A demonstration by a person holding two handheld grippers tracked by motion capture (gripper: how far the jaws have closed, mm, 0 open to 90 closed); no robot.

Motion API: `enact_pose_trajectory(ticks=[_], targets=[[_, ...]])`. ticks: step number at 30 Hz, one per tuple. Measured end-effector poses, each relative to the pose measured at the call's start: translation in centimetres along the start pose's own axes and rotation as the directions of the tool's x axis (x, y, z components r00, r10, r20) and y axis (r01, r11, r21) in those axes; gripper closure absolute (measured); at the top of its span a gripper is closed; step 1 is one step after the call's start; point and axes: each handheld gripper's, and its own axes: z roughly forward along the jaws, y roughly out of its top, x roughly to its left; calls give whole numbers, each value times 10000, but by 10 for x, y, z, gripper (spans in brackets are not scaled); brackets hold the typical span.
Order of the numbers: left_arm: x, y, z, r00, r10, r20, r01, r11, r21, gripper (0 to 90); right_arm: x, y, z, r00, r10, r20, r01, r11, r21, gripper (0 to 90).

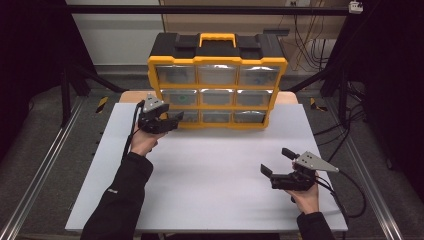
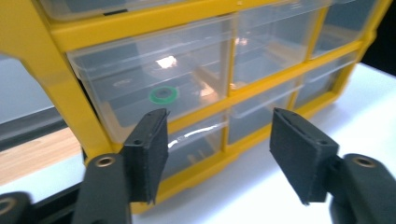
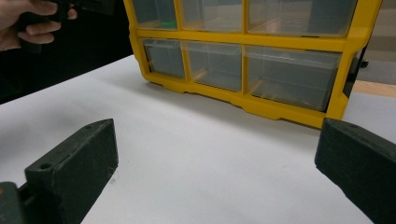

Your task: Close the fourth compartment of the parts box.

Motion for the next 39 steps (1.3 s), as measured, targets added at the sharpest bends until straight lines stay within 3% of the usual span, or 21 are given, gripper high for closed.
enact_pose_trajectory(ticks=[7, 12, 17, 25, 28, 39], targets=[[-5, -15, -17, 9994, -76, 338, 79, 9999, -85, 133, 0, 0, 0, 10000, 84, 22, -84, 10000, 26, 0], [-7, -30, -29, 9992, -59, 389, 66, 9998, -183, 55, 0, 0, 0, 9999, 85, 57, -85, 10000, 3, 0], [-8, -44, -42, 9982, 53, 599, -33, 9994, -331, 26, -1, -1, 0, 9999, 71, 72, -71, 10000, 12, 1], [-15, -60, -58, 9966, 645, 517, -662, 9972, 332, 0, -1, -1, 0, 9999, 104, 63, -104, 9999, -4, 0], [-17, -66, -64, 9948, 677, 758, -683, 9977, 53, 0, 0, -1, 0, 9999, 114, 63, -114, 9999, 11, 0], [-16, -83, -82, 9935, 852, 751, -802, 9945, -673, 0, -1, -1, -1, 10000, 3, 49, -3, 10000, 11, 0]])
